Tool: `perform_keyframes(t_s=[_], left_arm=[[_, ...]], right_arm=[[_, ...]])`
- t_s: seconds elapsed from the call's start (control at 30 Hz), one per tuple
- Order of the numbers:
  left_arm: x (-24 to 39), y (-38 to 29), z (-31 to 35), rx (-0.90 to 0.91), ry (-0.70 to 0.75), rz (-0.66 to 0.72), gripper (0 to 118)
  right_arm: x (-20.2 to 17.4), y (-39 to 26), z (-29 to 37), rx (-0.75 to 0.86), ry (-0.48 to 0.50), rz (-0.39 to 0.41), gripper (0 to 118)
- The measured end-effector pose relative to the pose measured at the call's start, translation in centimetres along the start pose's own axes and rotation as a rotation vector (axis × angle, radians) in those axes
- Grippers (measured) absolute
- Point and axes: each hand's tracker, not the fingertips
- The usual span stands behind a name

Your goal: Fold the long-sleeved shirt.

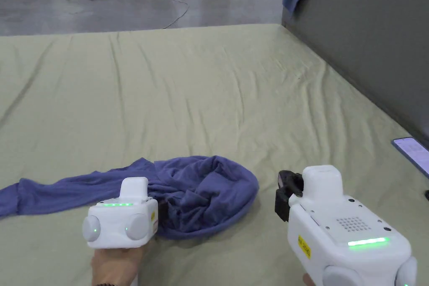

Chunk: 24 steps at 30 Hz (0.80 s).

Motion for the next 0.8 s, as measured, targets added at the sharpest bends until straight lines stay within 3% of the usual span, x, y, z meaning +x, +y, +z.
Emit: perform_keyframes(t_s=[0.03, 0.07, 0.1, 0.13, 0.17, 0.2, 0.3, 0.4, 0.47, 0.53, 0.57, 0.6, 0.67, 0.73, 0.8], left_arm=[[0.0, 0.1, 0.5, 0.025, -0.045, -0.008, 2], [0.2, 0.0, 1.0, 0.057, -0.031, -0.021, 2], [0.2, 0.1, 1.3, 0.038, -0.037, -0.024, 2], [0.2, 0.1, 2.3, 0.026, -0.051, -0.015, 2], [0.0, 0.0, 3.0, 0.041, -0.057, 0.01, 2], [-0.2, -0.1, 3.8, 0.058, -0.07, 0.034, 2], [-0.2, -1.0, 6.2, 0.074, -0.08, 0.046, 2], [0.3, -2.3, 7.9, 0.073, -0.084, 0.063, 2], [0.5, -2.9, 8.4, 0.074, -0.098, 0.067, 2], [1.1, -3.2, 8.8, 0.071, -0.097, 0.063, 2], [1.1, -3.1, 8.8, 0.068, -0.099, 0.064, 2], [1.0, -3.1, 8.8, 0.067, -0.1, 0.069, 2], [0.5, -2.5, 8.7, 0.072, -0.092, 0.083, 2], [-0.4, -1.2, 9.2, 0.094, -0.085, 0.113, 2], [-1.7, 1.0, 10.0, 0.155, -0.05, 0.113, 2]], right_arm=[[0.0, 0.8, -1.2, -0.019, 0.007, 0.009, 14], [-0.3, 1.9, -3.0, -0.051, 0.044, 0.022, 37], [-0.4, 2.8, -4.5, -0.071, 0.079, 0.033, 68], [-0.6, 3.8, -6.4, -0.113, 0.113, 0.059, 85], [-0.9, 4.7, -8.3, -0.145, 0.156, 0.092, 93], [-1.4, 5.5, -10.1, -0.192, 0.183, 0.128, 93], [-2.6, 6.5, -16.1, -0.329, 0.203, 0.242, 90], [-3.9, 5.8, -20.4, -0.456, 0.22, 0.332, 69], [-4.8, 4.6, -22.2, -0.513, 0.239, 0.38, 61], [-5.6, 3.5, -23.4, -0.557, 0.23, 0.408, 34], [-5.9, 3.0, -23.7, -0.554, 0.216, 0.423, 10], [-6.1, 2.6, -23.7, -0.549, 0.209, 0.428, 1], [-6.1, 2.9, -23.0, -0.508, 0.198, 0.409, 1], [-5.0, 4.5, -20.9, -0.428, 0.234, 0.296, 1], [-4.0, 7.3, -18.6, -0.307, 0.233, 0.236, 1]])
